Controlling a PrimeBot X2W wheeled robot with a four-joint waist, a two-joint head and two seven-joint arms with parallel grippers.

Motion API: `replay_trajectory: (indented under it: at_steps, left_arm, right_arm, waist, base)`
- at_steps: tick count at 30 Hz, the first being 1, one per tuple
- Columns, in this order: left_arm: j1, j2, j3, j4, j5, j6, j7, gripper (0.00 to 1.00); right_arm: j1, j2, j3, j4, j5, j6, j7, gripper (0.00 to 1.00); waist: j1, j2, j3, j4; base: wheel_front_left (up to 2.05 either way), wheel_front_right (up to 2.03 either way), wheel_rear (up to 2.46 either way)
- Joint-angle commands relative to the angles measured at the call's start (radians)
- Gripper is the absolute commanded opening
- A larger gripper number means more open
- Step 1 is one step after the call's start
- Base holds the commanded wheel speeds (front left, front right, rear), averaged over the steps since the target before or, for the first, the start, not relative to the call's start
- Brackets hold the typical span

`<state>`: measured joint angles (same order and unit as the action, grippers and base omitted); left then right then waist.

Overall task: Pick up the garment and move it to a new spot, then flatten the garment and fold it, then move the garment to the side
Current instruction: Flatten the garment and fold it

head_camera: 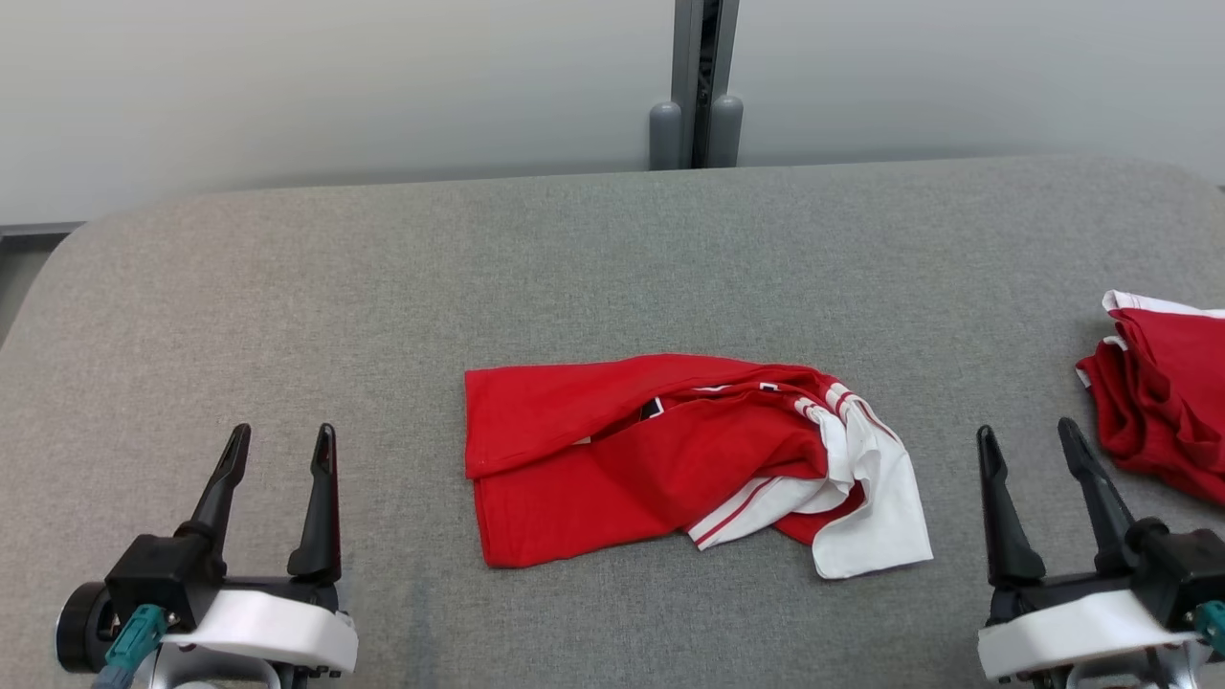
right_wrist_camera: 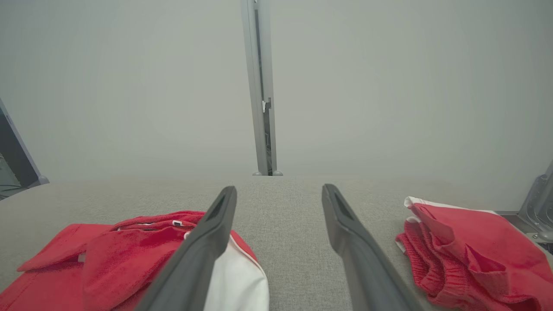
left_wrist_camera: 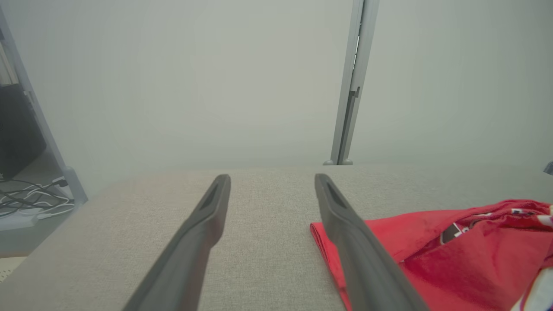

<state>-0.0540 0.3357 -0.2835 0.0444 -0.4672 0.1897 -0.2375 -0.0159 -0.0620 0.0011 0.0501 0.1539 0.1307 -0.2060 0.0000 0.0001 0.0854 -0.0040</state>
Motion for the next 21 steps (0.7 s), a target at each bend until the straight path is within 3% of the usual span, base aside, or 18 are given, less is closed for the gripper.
replay_trajectory:
  at_steps: [1, 9, 21]
  left_arm:
    - [0.02, 0.006, 0.007, -0.014, 0.001, 0.01, 0.0, 1.0]
    - [0.085, 0.024, 0.021, -0.059, -0.005, 0.043, 0.013, 1.0]
    - [0.095, 0.033, 0.016, -0.091, -0.005, 0.059, 0.029, 1.0]
  right_arm:
    - [0.029, 0.0, 0.008, -0.018, -0.007, 0.0, 0.008, 1.0]
    - [0.122, 0.01, 0.029, -0.087, -0.001, 0.0, 0.038, 1.0]
    - [0.126, 0.011, 0.041, -0.094, 0.033, 0.0, 0.049, 1.0]
  waist:
    - [0.0, -0.0001, -0.022, 0.003]
    - [0.0, -0.0001, -0.063, 0.007]
    - [0.0, -0.0001, -0.06, 0.012]
  base:
    - [0.0, 0.0, 0.0]
    - [0.0, 0.0, 0.0]
    - [0.0, 0.0, 0.0]
